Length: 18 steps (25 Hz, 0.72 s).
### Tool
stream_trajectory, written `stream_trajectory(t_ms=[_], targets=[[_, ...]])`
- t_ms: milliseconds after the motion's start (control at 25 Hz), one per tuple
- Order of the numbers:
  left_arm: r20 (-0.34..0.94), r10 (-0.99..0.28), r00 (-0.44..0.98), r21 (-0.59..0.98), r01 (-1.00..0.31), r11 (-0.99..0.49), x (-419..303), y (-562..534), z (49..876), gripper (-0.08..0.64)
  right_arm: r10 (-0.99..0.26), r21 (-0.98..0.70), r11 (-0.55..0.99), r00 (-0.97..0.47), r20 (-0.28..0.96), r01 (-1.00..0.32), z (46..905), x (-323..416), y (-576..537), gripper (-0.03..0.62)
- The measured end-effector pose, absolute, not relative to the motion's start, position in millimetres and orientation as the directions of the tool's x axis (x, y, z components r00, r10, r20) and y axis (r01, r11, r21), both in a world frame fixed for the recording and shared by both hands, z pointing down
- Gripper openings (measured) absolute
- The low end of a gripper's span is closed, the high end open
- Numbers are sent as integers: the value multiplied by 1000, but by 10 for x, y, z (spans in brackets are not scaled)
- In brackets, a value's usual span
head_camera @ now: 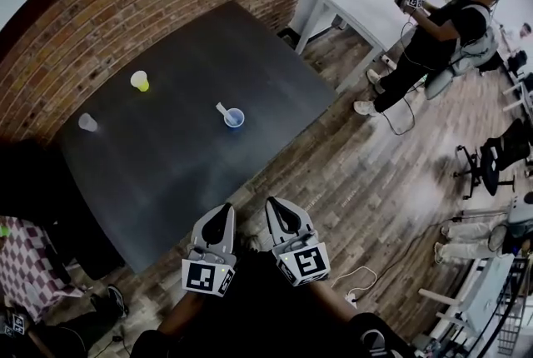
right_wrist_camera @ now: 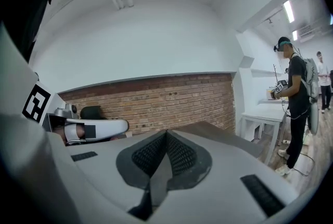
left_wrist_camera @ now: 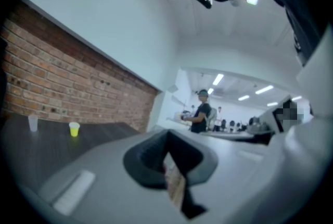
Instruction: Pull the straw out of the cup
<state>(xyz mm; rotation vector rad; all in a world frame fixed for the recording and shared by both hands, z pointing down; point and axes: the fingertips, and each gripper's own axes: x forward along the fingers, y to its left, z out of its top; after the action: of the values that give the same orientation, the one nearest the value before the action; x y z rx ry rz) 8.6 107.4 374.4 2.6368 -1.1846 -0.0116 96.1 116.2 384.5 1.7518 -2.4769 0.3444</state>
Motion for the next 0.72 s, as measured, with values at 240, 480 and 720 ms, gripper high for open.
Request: stream_trajectory(t_ms=[240,480,720], targets=[[101,-729,676,221,-730,-646,-54,637,3817,2,-924,-122,303,-323,207,-945,3839,850,728,5],[106,-726,679,230,-727,-646,-201,333,3853,2,-925,-100,303,-318,210,-948,3881,717,385,5],[88,-735,673,231,-731,-642,-305,61,3858,2,-928,-86,268,-281,244,-960,3970,665,104,5]])
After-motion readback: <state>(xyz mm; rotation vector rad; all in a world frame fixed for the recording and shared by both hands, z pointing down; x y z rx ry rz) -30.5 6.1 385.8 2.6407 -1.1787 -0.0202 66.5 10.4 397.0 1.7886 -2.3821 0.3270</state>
